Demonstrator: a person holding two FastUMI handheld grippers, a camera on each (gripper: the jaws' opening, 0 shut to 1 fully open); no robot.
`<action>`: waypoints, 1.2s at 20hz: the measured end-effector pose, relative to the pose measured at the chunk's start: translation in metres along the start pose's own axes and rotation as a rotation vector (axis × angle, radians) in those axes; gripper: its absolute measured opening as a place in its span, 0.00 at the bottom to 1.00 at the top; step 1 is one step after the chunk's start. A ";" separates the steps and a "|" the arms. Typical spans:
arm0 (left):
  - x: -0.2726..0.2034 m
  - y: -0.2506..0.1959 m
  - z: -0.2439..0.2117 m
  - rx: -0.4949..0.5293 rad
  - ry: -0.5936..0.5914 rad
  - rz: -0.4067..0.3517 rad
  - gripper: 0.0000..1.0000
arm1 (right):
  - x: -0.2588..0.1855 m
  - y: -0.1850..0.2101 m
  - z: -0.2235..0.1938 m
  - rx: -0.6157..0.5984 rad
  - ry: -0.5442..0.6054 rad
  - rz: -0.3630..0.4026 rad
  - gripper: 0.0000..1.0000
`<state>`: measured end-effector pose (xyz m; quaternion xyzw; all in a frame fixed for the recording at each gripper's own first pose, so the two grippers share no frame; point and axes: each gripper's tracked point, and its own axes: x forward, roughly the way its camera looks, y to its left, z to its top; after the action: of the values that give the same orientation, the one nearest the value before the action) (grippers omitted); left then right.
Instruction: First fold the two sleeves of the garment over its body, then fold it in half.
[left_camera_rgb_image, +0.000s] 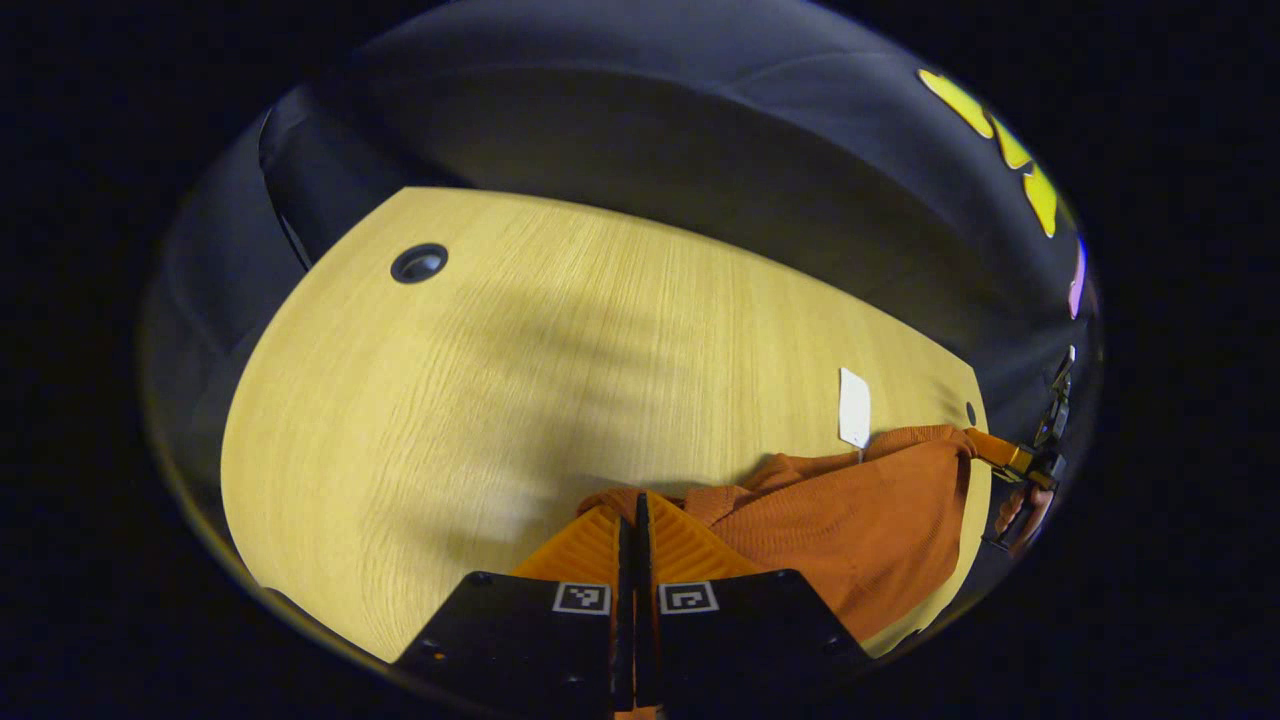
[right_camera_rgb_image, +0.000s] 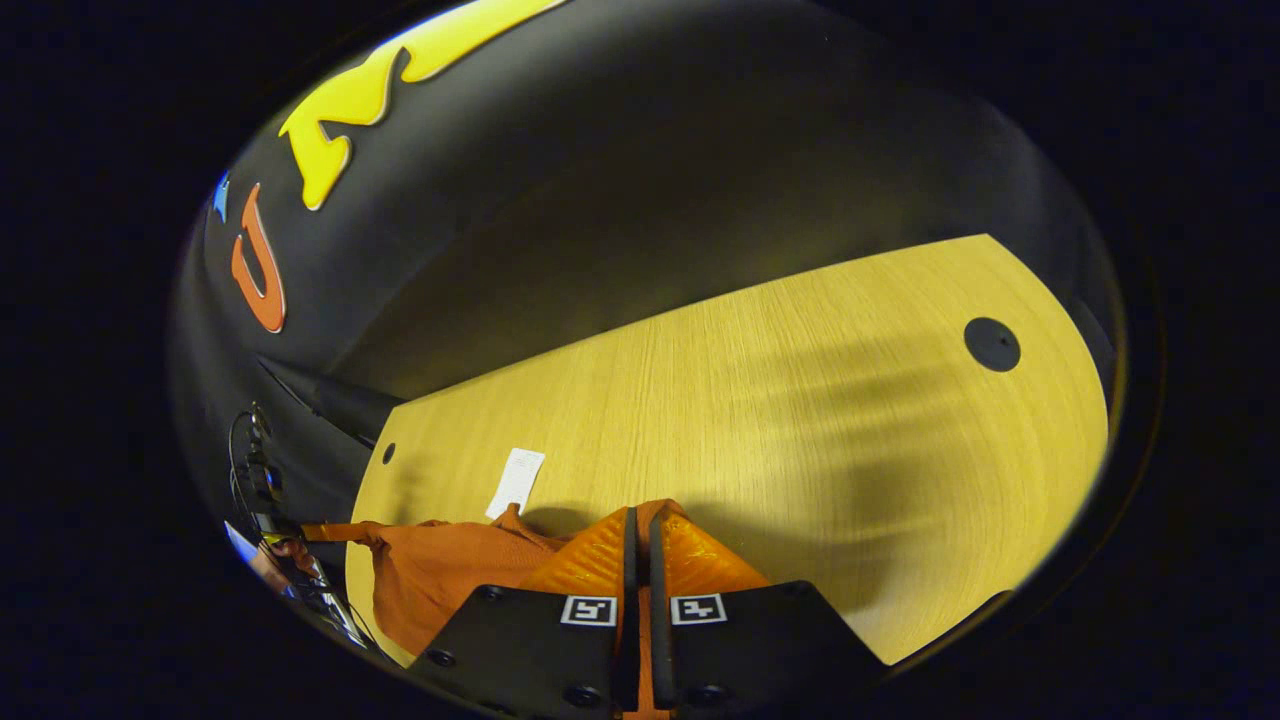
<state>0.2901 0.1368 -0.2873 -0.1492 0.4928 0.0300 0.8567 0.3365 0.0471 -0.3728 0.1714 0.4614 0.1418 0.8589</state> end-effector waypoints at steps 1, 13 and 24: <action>0.003 -0.005 0.000 0.009 0.014 0.012 0.04 | 0.007 0.003 -0.003 -0.006 0.007 -0.008 0.05; -0.093 -0.005 0.035 0.145 -0.141 0.095 0.52 | -0.045 0.010 0.014 -0.068 -0.071 -0.058 0.84; -0.358 -0.070 0.059 0.266 -0.866 0.152 0.88 | -0.268 0.133 0.011 -0.235 -0.469 -0.081 0.96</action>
<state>0.1699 0.1207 0.0617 0.0250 0.0985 0.0890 0.9908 0.1910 0.0577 -0.1111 0.0800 0.2364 0.1162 0.9614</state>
